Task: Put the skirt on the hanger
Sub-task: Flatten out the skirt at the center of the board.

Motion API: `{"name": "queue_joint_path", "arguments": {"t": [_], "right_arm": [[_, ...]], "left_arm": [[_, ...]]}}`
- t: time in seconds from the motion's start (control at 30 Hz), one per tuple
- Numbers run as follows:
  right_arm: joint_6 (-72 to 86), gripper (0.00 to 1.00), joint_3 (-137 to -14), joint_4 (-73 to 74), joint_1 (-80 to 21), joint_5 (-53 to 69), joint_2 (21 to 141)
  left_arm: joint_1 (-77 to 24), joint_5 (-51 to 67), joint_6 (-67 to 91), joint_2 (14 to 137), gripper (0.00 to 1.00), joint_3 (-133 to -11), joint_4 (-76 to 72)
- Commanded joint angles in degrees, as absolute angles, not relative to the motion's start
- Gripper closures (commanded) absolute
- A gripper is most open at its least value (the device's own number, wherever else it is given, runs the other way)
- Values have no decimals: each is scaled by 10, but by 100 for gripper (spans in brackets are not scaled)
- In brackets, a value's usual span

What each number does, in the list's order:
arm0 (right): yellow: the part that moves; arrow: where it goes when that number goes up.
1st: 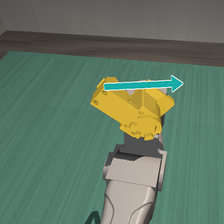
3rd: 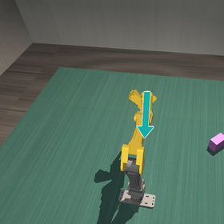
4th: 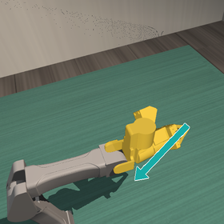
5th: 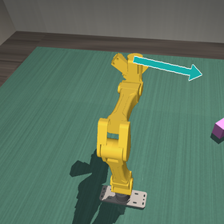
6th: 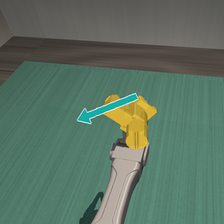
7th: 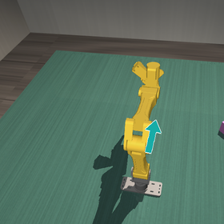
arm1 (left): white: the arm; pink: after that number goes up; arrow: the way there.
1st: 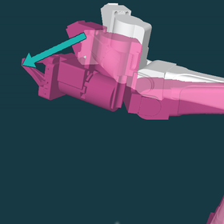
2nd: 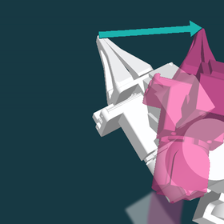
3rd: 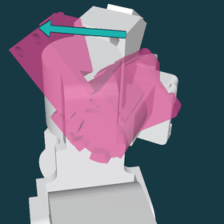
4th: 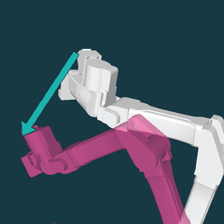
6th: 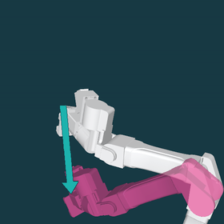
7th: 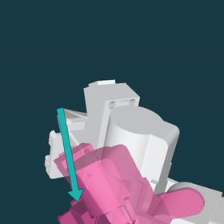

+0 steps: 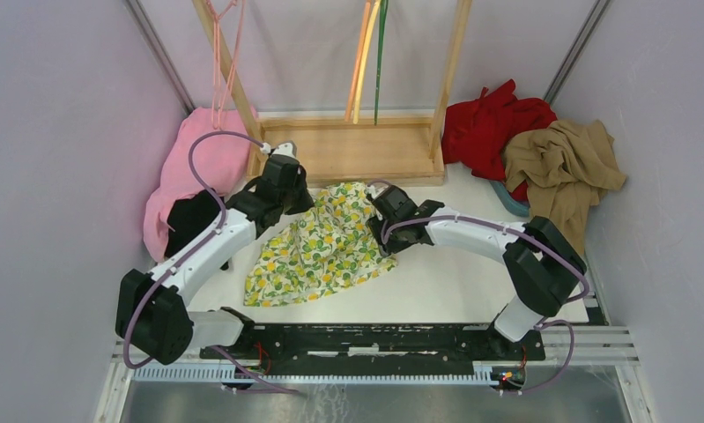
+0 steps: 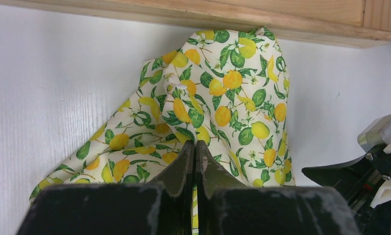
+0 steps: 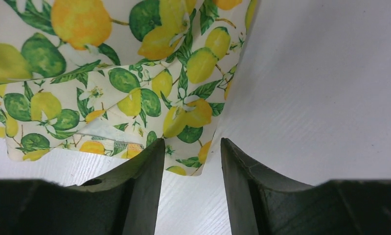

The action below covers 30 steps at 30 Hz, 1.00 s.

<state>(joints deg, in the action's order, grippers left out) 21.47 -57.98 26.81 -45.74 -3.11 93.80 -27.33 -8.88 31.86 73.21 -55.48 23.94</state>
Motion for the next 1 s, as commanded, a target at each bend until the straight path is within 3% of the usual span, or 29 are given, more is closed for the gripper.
{"name": "queue_joint_path", "arguments": {"t": [0.0,0.3,0.63,0.97], "right_arm": [[222,48,-610,252,-477,-56,933],[239,45,-618,261,-519,-92,945],[260,50,-642,313,-528,-174,971],[263,54,-634,293,-528,-137,972]], "left_arm": [[-268,-90,299,736,94,-565,218],[-265,-84,297,737,94,-559,214],[-260,-78,295,734,94,-556,212],[-258,-71,294,736,94,-553,208]]}}
